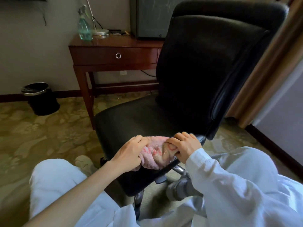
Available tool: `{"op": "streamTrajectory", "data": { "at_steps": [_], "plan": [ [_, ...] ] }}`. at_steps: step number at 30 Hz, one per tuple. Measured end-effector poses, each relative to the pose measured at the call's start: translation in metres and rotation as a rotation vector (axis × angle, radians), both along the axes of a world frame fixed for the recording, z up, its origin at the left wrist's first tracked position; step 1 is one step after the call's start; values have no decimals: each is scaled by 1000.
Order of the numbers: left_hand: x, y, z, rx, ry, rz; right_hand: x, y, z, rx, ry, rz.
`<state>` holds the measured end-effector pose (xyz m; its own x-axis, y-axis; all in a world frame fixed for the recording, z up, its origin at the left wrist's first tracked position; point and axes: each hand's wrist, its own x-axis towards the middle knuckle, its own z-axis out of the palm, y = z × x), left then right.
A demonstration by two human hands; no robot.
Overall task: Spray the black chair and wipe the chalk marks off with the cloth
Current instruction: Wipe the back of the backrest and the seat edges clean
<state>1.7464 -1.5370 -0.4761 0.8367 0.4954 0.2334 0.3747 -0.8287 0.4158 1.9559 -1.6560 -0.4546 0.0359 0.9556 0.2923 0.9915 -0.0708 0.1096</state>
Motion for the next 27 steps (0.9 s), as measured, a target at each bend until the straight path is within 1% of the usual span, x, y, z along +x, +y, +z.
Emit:
{"op": "streamTrajectory", "data": {
  "at_steps": [3,8,17,23,27],
  "plan": [
    [-3,2,16,8,-40,23,3,5,12,39,-2,19],
    [-7,11,38,19,-11,77,5,13,26,74,-32,35],
    [-10,28,72,-98,-2,101,16,27,37,186,-112,71],
    [-5,41,92,-80,93,88,15,31,42,216,-108,60],
    [-8,55,101,-84,139,77,8,38,38,181,-69,69]
  ]
}}
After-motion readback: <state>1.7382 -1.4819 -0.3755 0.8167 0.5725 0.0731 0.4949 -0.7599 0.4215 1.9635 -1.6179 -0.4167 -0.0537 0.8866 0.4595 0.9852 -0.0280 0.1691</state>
